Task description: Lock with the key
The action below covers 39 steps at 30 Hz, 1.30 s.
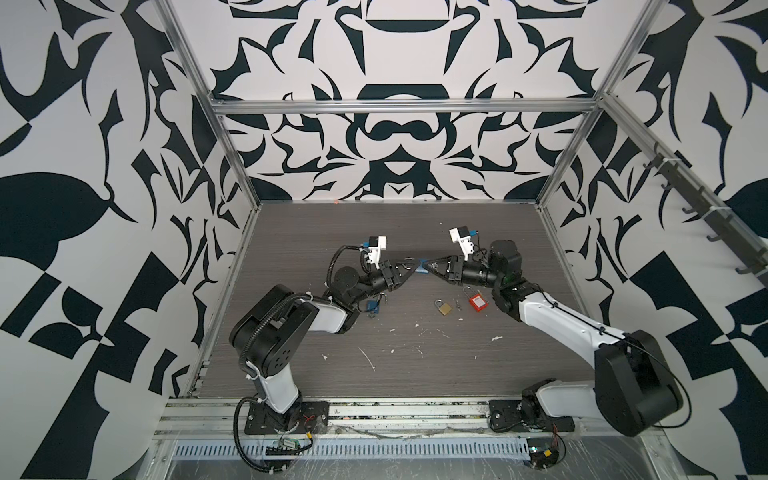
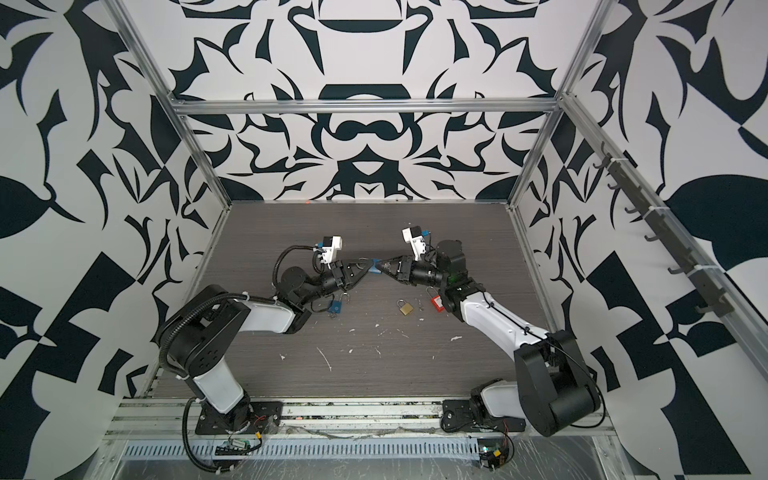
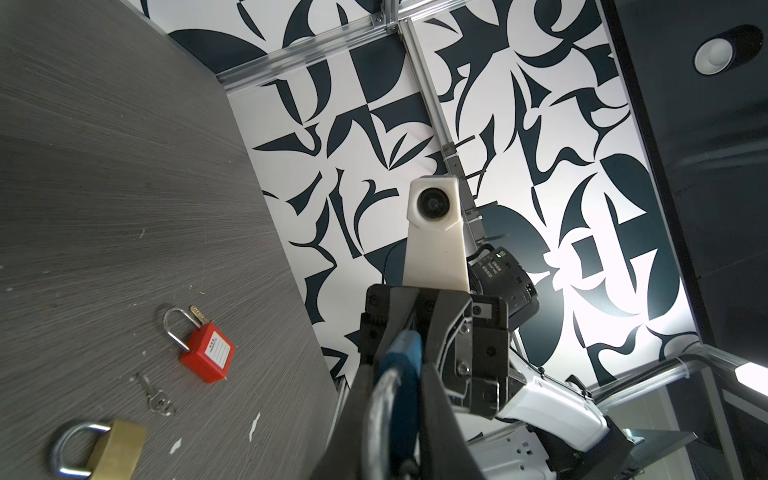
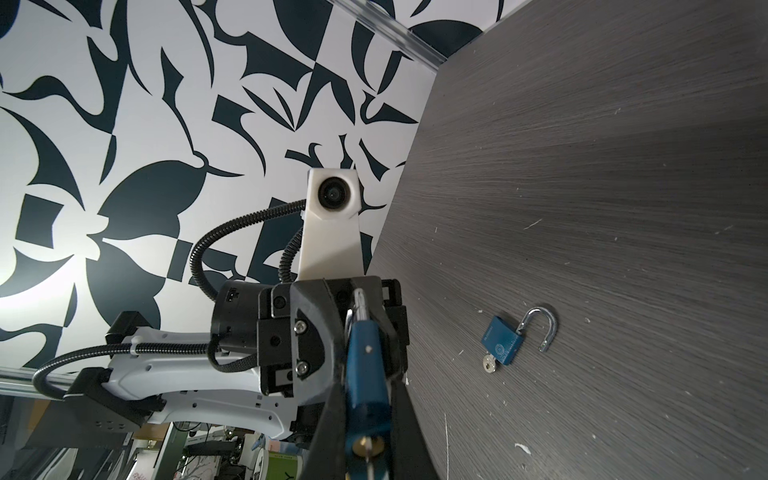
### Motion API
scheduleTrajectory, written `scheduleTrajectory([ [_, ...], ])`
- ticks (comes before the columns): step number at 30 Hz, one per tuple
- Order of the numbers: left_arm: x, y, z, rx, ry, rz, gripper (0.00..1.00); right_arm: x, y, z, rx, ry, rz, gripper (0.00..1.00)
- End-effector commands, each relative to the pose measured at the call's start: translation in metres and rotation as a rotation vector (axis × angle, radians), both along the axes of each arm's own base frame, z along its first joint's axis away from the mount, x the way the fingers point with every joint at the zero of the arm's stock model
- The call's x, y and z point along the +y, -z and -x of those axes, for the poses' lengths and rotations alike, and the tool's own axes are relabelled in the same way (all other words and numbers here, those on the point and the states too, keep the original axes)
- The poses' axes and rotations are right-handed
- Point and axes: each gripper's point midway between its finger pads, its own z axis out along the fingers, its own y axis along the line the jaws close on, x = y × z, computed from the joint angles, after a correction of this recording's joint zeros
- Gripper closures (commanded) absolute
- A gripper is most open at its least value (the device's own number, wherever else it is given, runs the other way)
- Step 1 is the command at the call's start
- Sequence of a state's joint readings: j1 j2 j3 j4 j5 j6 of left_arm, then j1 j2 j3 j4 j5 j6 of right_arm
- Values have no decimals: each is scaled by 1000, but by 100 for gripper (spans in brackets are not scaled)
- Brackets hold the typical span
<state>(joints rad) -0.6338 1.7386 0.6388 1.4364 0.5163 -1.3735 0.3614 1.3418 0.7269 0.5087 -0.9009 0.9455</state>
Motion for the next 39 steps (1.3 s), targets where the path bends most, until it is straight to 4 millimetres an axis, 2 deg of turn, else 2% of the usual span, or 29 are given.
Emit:
scheduleTrajectory([
  [1,0,7,-1,2,31,-23,63,-4,-45,2,-169,-25,-91,100],
  [2,9,7,-6,1,15,-25,41,-7,-46,1,-161,-29,-100,100],
  [4,33,7,-17,-3,-35,-31,11,-15,-46,2,-127,-44,-109,100],
  [5,47,6,-22,-7,-58,-35,7,-18,-46,3,-107,-66,-114,100],
  [8,75,1,-25,-45,-72,-50,10,-23,-42,11,-32,-138,-121,100],
  [10,82,-4,-21,-75,-29,-62,11,-22,-40,15,-2,-159,-120,100],
  [16,76,-8,0,-143,90,-88,14,-17,-31,24,62,-225,-130,100],
  [21,74,-19,19,-230,117,-93,28,-15,-20,23,109,-222,-137,100],
  [23,72,-17,20,-223,116,-95,35,-14,-20,19,118,-212,-148,100],
  [33,55,3,19,-162,140,-104,46,-3,-21,16,123,-223,-151,100],
  [39,42,6,18,-145,168,-100,58,2,-20,14,122,-227,-149,100],
])
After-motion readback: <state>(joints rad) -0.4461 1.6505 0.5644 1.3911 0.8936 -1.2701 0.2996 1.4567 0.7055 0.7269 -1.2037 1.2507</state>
